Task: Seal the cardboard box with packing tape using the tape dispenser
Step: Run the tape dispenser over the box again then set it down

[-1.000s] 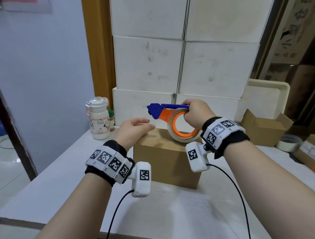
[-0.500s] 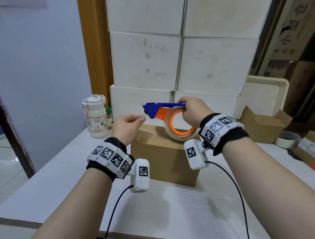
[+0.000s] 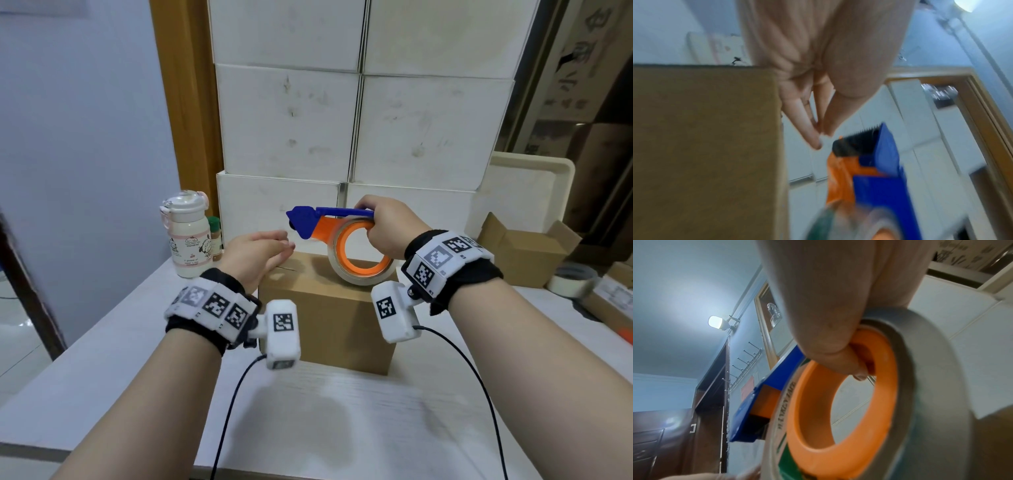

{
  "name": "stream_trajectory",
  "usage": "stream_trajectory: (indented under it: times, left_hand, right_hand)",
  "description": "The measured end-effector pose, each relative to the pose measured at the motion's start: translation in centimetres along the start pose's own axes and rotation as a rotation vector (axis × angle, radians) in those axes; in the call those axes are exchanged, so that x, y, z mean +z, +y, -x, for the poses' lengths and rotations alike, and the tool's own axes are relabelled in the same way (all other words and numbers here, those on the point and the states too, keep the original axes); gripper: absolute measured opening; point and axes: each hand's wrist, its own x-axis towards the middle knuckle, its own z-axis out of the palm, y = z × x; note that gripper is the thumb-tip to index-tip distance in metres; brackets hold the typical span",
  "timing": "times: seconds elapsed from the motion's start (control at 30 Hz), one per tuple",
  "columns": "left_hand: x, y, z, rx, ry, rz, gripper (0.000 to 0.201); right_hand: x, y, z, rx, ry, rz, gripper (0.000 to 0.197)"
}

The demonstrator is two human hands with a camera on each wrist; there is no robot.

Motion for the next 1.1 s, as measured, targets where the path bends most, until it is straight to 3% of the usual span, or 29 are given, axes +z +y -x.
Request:
stream_trajectory:
  times: [0.07, 0.17, 0.33, 0.53, 0.7, 0.9, 1.1]
  left_hand:
    - [-0.4, 0.8, 0.4, -0.102, -0.102, 0.212, 0.011]
    - [-1.0, 1.4, 0.7, -0.199, -0.13, 0.432, 0.023]
    - [-0.4, 2.2, 0.2, -0.272, -0.059, 0.204, 0.036]
    - [-0.2, 2.8, 0.2, -0.451, -0.153, 0.147, 0.049]
    - [-0.3, 3.1, 0.4, -0.458, -0.163, 0.164, 0.041]
    - [-0.1, 3.1, 0.4, -0.371, -0.148, 0.242, 0.011]
    - [0.3, 3.3, 1.2, -0.367, -0.155, 0.293, 0.015]
  right_hand:
    - [0.1, 0.1, 0.0, 0.003, 0.004, -0.011, 0.038]
    - [0.2, 0.0, -0.1, 0.001, -0.003, 0.003, 0.037]
    - [0.2, -0.2, -0.1, -0.005, -0.011, 0.013, 0.036]
    - [0.1, -0.3, -0.1, -0.005, -0.016, 0.024, 0.037]
    - [0.2, -0.4, -0.1, -0.013, -0.015, 0.026, 0.035]
    - [-0.1, -0.3, 0.0, -0.022, -0.017, 0.031, 0.035]
    - [0.0, -0.3, 0.0, -0.024, -0.015, 0.028, 0.035]
